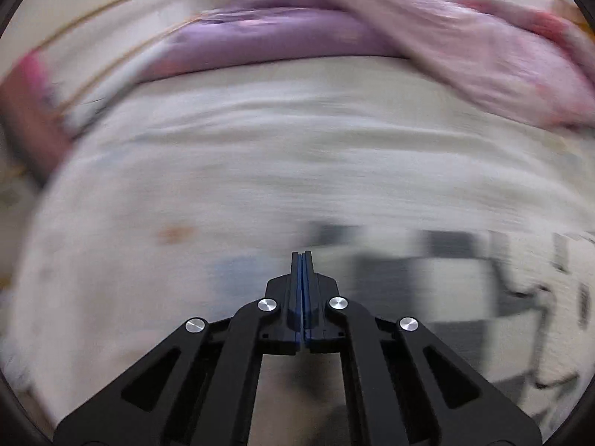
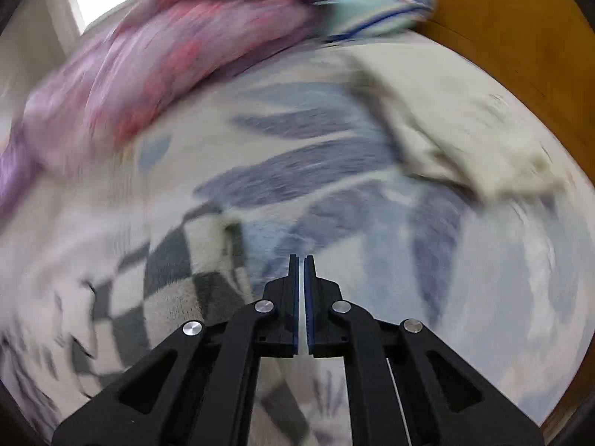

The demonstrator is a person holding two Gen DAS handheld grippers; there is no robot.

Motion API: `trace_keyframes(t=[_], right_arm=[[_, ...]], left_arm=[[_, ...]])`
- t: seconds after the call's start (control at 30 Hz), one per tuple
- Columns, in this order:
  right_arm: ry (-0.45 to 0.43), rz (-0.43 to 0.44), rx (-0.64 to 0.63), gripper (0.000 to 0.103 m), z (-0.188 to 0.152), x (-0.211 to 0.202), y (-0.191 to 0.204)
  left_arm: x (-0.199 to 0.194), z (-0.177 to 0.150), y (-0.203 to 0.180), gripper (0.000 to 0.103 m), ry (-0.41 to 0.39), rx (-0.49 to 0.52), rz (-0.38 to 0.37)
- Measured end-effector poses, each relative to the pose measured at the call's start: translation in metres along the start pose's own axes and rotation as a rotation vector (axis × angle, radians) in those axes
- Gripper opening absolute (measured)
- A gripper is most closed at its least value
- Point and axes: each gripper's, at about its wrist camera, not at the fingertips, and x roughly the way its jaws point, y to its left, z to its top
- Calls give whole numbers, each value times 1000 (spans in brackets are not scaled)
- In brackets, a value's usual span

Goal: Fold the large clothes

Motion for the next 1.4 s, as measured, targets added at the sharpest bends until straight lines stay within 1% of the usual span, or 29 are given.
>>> trace_keyframes(t=[0.03,0.1,0.17,0.3,0.37,0.4,0.43,0.47,0.5,0.57,0.6,0.63,0.7,0.77,0.8,0.83,0.87,0.9,0.93,0.97,1.0,1.03,1.1,1.2,1.23,1.3,1.33,1.37,1.4], right_arm=[[-17,21,-12,5,-3,-10,7],[-7,114,-71,5,-13,-18,35],[1,212,-145,5,-27,-14,83],[99,389,-138,5,-63,3,168],[112,419,-186,5,-81,6,197],[131,395,-242,5,-92,10,209],[135,375,-282,5,-102,11,211],[126,385,-307,0,-108,10,207],[123,404,-343,0,-112,7,196],[130,371,-436,0,-115,-2,170],[130,323,-464,0,-116,-3,155],[161,258,-494,0,-117,-2,136],[229,239,-472,0,-118,-4,100],[259,202,-476,0,-117,-14,76],[269,145,-505,0,-119,-22,66],[292,37,-524,1,-121,-26,56],[321,-15,-510,1,-122,-26,47],[375,-16,-435,0,-123,-30,30],[400,-39,-390,1,-123,-35,22],[411,-35,-358,7,-122,-43,22],[411,-6,-340,7,-120,-49,27],[403,35,-329,7,-118,-57,37],[408,137,-342,7,-119,-66,74],[505,297,-335,7,-143,-57,132],[541,313,-333,7,-152,-51,142],[681,288,-335,7,-189,-30,157],[735,266,-321,7,-208,-25,155],[732,268,-304,5,-220,-30,149],[730,275,-307,5,-224,-35,146]], left_arm=[[-3,0,13,2,21,-57,-21],[-15,-1,20,2,23,-122,-98],[-29,-1,-2,2,7,-96,-154],[-48,-9,-103,2,19,-55,-415],[-49,-22,-147,2,43,-17,-468],[-44,-33,-166,1,75,-5,-486],[-39,-46,-176,1,99,-2,-469],[-40,-55,-177,1,78,-2,-461],[-43,-66,-169,1,56,3,-495],[-46,-72,-141,1,95,-29,-568],[-48,-76,-126,2,107,-30,-556],[-50,-82,-114,2,112,0,-511],[-48,-99,-85,2,158,83,-317],[-49,-114,-45,2,204,48,-279],[-53,-122,-20,2,241,25,-223],[-59,-129,1,2,263,7,-200],[-65,-134,13,2,276,-11,-190],[-74,-139,25,2,302,-38,-169],[-82,-143,28,2,334,-30,-110],[-87,-144,28,1,355,-8,-72],[-95,-145,26,1,372,2,-68],[-103,-145,24,1,366,-20,-96],[-119,-139,4,1,344,-67,-211],[-122,-143,-51,1,365,-16,-321],[-116,-149,-68,1,399,-4,-348],[-102,-178,-94,0,514,9,-359],[-103,-188,-97,0,507,4,-342],[-111,-194,-97,0,474,-3,-335],[-116,-197,-94,0,490,-17,-333]])
